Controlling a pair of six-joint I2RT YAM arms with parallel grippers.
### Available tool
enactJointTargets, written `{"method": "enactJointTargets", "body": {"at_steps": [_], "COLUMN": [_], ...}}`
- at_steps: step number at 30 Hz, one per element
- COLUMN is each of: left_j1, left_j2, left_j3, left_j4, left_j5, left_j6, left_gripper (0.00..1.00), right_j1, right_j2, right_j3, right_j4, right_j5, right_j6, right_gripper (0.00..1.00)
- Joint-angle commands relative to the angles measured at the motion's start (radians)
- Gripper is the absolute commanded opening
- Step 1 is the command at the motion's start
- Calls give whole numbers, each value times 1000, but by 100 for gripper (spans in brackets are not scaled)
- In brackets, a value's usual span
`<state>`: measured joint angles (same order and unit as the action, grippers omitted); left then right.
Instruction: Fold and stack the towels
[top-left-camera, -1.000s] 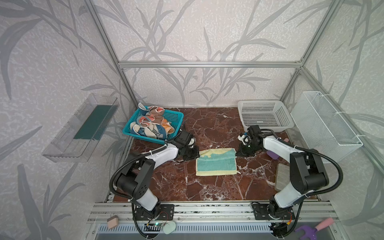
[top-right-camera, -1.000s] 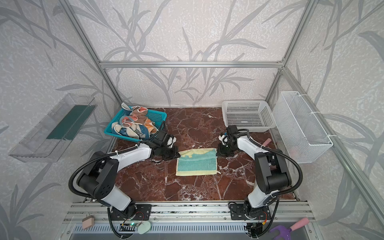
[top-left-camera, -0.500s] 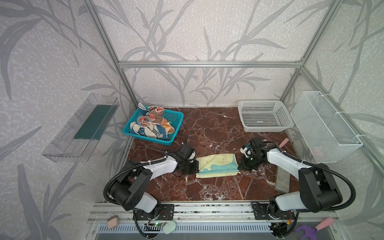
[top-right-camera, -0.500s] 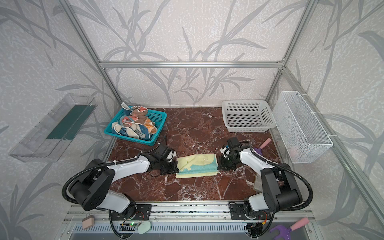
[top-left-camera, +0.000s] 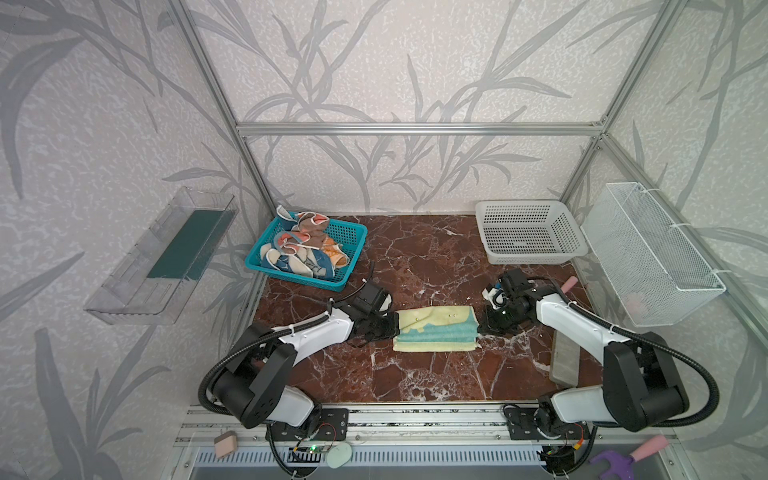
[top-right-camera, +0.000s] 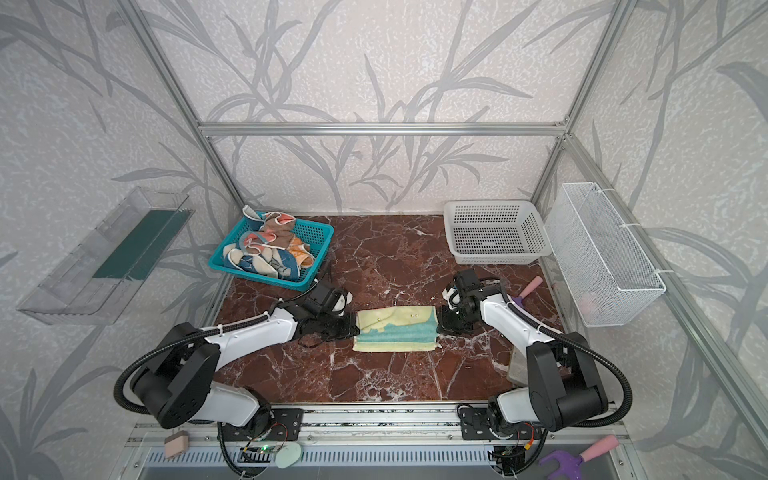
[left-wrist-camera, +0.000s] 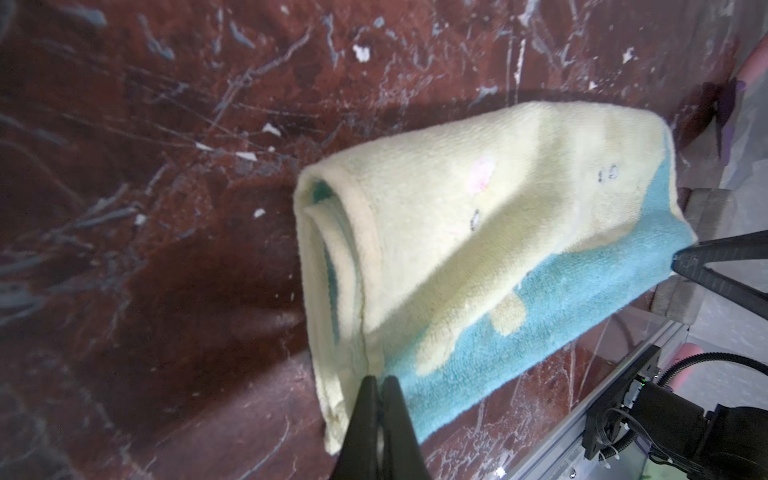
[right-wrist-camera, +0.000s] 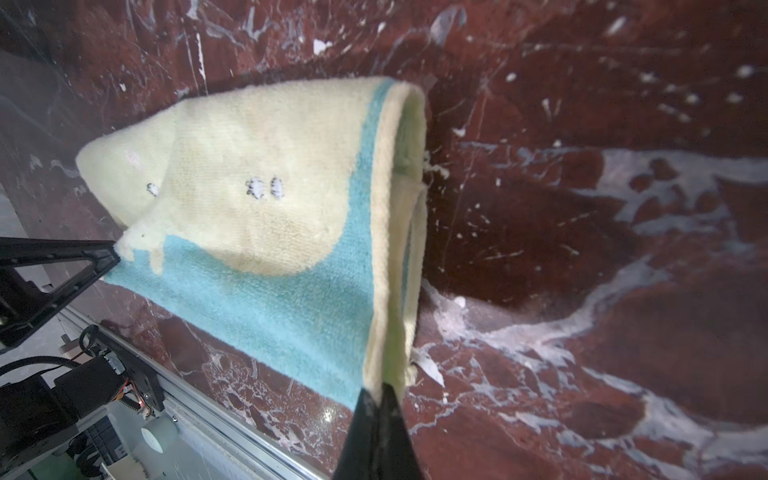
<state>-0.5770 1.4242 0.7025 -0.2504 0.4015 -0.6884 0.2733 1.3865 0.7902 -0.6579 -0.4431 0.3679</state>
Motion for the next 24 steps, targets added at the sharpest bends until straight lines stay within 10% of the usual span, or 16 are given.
{"method": "enactJointTargets", "body": {"at_steps": [1,8,13,16,24], "left_j1": [3,2,2,4,-66], "left_j2": [-53,-58,-131,-214,-156], "left_j3": [-16,-126,-92,-63,93], "left_j4": [-58,21,-106,-166,-161], "left_j5": [-40,-41,-130,-192,-216], "left_j6": [-2,-60,-30,-10,70], "left_gripper": [0,0,34,36,25], "right_j1": [1,9,20,20,20], "right_j2": [-37,-24,-100,-179,-106], "right_j3": [-18,-104,-88,-65,-67], "right_j4": [-79,-7,-65,-116,-16], "right_j5": [40,23,22,49,-24], "right_j6": [-3,50,73,75,136], "right_gripper": [0,0,48,72,76]}}
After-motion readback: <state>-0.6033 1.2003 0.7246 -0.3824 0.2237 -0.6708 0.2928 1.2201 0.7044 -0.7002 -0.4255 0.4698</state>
